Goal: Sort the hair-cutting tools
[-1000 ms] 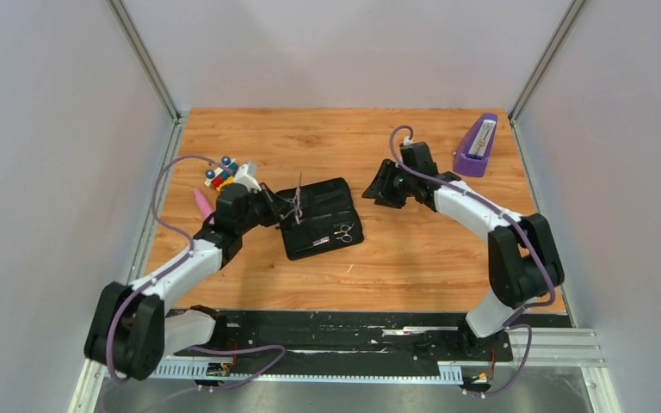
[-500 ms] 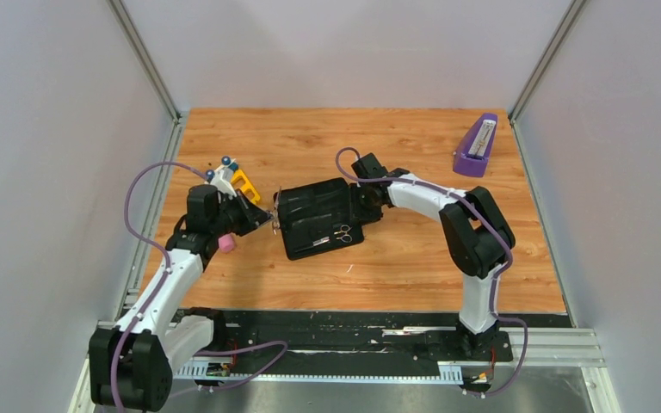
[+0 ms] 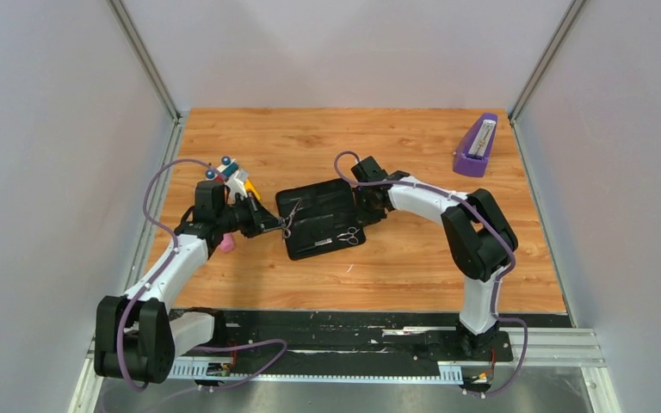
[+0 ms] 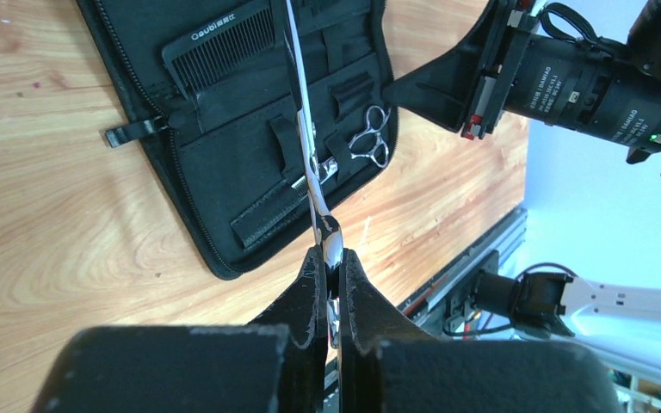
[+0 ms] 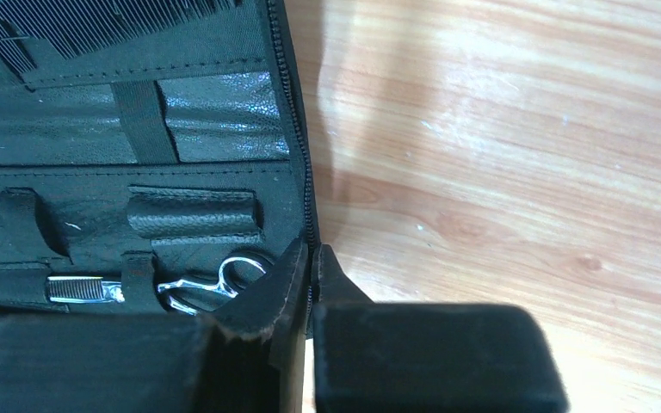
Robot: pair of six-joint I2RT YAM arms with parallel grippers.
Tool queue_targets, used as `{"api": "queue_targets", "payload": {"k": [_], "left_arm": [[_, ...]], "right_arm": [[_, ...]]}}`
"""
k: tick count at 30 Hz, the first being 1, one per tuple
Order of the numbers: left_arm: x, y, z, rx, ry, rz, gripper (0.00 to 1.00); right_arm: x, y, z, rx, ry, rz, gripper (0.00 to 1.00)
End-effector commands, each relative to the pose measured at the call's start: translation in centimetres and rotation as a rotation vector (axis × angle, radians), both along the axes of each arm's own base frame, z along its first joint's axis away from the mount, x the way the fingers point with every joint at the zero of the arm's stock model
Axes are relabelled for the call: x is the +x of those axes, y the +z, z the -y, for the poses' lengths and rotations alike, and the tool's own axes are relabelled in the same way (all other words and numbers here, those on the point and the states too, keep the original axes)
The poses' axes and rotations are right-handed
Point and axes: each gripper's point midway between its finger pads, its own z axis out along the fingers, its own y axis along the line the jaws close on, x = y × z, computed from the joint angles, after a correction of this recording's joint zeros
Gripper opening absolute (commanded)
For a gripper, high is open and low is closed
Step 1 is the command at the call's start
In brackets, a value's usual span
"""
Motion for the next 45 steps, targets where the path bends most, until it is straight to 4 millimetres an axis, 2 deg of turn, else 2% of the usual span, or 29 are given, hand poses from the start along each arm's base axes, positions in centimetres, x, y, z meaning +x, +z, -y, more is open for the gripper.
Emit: {"api": "queue_targets", "payload": {"k": [1,6,10,13,15,17,22,25,28,38,45], "left_arm": [[0.5,2.6,1.7,-0.074,-0.125,0.085,0.00],[-0.6,1.9,4.0,-0.088,-0.231,0.046,0.00],[-1.1,1.7,5.3,-0.100,-0.291,0.031,0.00],[-1.2,1.7,5.6,-0.095,-0.311,0.029,0.00],[-1.2,1.8,5.6,-0.090,-0.321,0.033,0.00],[-1.3,2.0,5.7,-0.088,-0.325,0.037,0.00],[-1.5,2.2,5.6,-0.084,-0.332,0.046,0.00],[-1.5,2.1,5.7,-0.082,-0.334,0.046,0.00],[-1.5,1.9,5.8,-0.083,-0.336,0.040,0.00],[-1.9,1.4,6.1,-0.078,-0.354,0.025,0.00],[-1.9,1.2,6.2,-0.077,-0.360,0.014,0.00]], "right_arm": [[-1.3,-0.5,4.7,-0.159,0.010,0.000,0.00],[-1.6,-0.6,8.7,-0.235,-0.010,0.013,0.00],[-1.5,0.1,10.6,-0.228,-0.042,0.019,0.00],[-1.3,0.9,9.9,-0.187,-0.037,0.029,0.09],[-1.2,1.4,9.1,-0.154,-0.035,0.031,0.27],[-1.1,2.1,8.9,-0.150,-0.043,0.045,0.39],[-1.1,6.0,7.5,-0.121,-0.059,0.124,0.45],[-1.7,7.1,6.4,-0.060,-0.049,0.124,0.46],[-2.5,6.4,6.0,-0.042,-0.040,0.087,0.46],[-4.5,2.0,5.3,-0.052,-0.023,-0.026,0.44],[-5.3,0.7,3.6,0.000,0.043,-0.079,0.44]]}}
